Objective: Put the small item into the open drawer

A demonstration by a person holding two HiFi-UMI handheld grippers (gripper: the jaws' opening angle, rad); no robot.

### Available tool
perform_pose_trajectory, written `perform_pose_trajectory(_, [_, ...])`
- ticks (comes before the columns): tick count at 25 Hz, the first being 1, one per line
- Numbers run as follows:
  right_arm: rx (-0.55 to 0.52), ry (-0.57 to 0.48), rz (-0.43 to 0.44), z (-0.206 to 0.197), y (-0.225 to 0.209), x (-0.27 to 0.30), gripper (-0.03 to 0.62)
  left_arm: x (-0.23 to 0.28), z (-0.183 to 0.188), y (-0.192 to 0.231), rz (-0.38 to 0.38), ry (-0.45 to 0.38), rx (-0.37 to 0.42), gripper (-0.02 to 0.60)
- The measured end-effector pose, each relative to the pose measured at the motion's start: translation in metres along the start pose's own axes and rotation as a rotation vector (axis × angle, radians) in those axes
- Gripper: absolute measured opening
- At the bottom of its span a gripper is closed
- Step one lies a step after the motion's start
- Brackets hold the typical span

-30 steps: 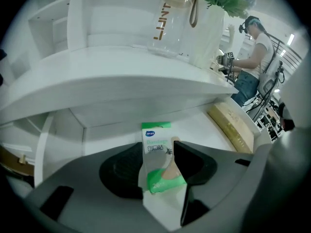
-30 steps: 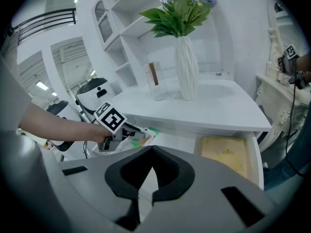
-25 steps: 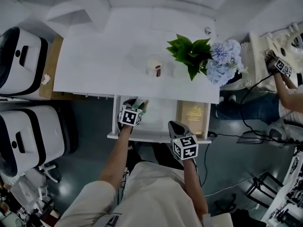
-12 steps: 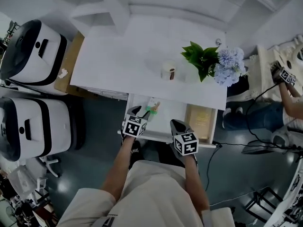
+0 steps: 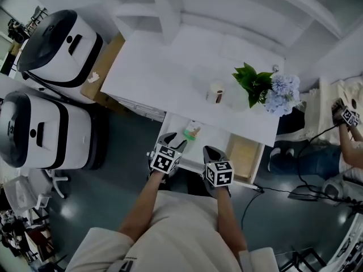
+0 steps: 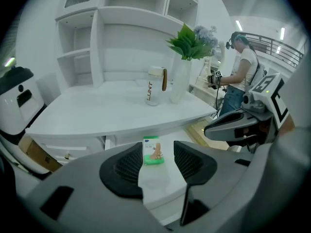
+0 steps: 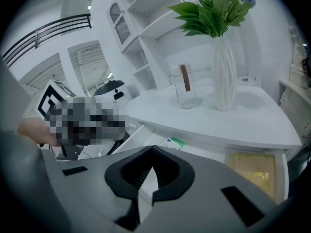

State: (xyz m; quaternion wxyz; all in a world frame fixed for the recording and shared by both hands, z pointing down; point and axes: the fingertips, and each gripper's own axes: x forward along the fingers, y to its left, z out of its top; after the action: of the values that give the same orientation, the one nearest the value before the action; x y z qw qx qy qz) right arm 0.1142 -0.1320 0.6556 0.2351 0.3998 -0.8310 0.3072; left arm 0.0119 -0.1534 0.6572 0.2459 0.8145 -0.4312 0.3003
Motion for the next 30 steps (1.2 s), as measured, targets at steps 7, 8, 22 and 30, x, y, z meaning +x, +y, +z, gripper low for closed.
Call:
perform_pose_trajectory(7, [-0.020, -0.001, 0.014, 0.008, -0.005, 0.001, 0.025, -0.010, -0.011, -0.016, 0.008, -0.018, -0.029, 0.213])
perform_pose_trajectory(8, [-0.025, 0.001, 0.018, 0.009, -0.005, 0.000, 0.025, -0.011, -0.012, -0.016, 0.013, -0.021, -0.036, 0.213])
perform_pose_trajectory(22, [-0.059, 0.009, 0.057, 0.003, -0.008, -0.006, 0.025, -0.023, -0.019, -0.024, 0.070, -0.074, -0.097, 0.091])
perform_pose_trajectory(30, [-0.080, 0.012, 0.078, 0.002, -0.008, -0.009, 0.023, -0.026, -0.017, -0.031, 0.069, -0.087, -0.112, 0.017])
